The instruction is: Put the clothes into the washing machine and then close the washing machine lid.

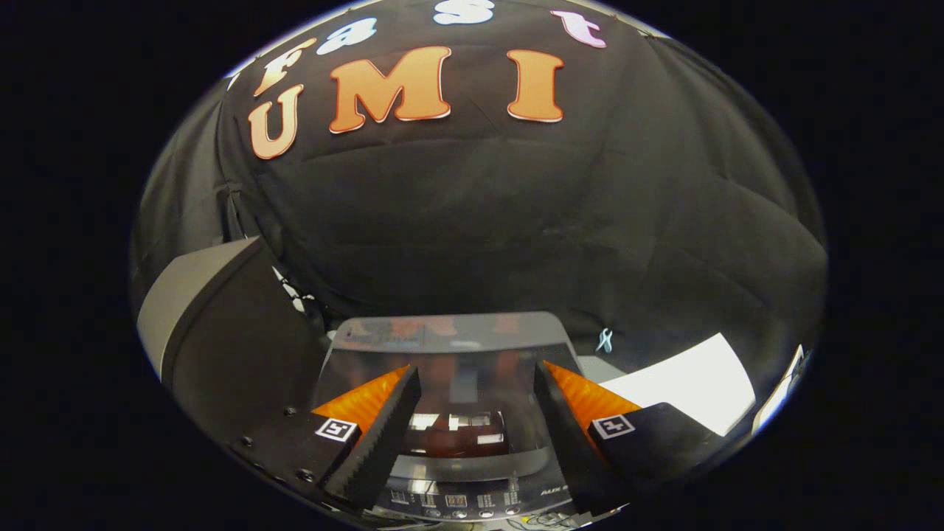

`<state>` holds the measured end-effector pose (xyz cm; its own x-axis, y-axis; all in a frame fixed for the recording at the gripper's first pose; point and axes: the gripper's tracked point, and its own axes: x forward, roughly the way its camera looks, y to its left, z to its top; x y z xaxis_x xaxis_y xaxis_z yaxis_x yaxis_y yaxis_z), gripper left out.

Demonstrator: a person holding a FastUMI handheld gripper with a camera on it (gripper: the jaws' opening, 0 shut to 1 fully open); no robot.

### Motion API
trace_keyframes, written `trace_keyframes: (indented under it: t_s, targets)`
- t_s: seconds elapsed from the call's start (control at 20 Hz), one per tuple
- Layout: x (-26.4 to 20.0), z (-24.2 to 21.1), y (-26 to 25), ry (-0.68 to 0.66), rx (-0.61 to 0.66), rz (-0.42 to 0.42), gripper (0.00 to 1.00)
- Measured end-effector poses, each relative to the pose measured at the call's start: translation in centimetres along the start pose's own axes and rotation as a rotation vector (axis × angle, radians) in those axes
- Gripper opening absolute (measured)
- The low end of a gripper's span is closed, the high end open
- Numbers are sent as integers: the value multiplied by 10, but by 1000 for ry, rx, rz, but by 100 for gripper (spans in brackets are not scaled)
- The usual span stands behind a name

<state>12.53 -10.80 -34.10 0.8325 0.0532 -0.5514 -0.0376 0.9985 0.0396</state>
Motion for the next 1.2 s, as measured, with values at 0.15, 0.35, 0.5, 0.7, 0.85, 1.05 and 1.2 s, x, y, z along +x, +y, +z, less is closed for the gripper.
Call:
trace_keyframes:
  t_s: [0.15,0.35,0.5,0.7,0.85,1.05,1.2]
  targets:
    - [-5,-19,-11,31,42,-11,100]
    - [-5,-7,-30,23,75,-24,100]
    - [-15,18,-44,-10,50,-22,100]
    - [-29,70,-50,-76,36,20,100]
    - [-45,111,-58,-133,21,44,100]
    - [-72,162,-66,-212,21,78,100]
    - [-96,191,-80,-254,18,75,100]
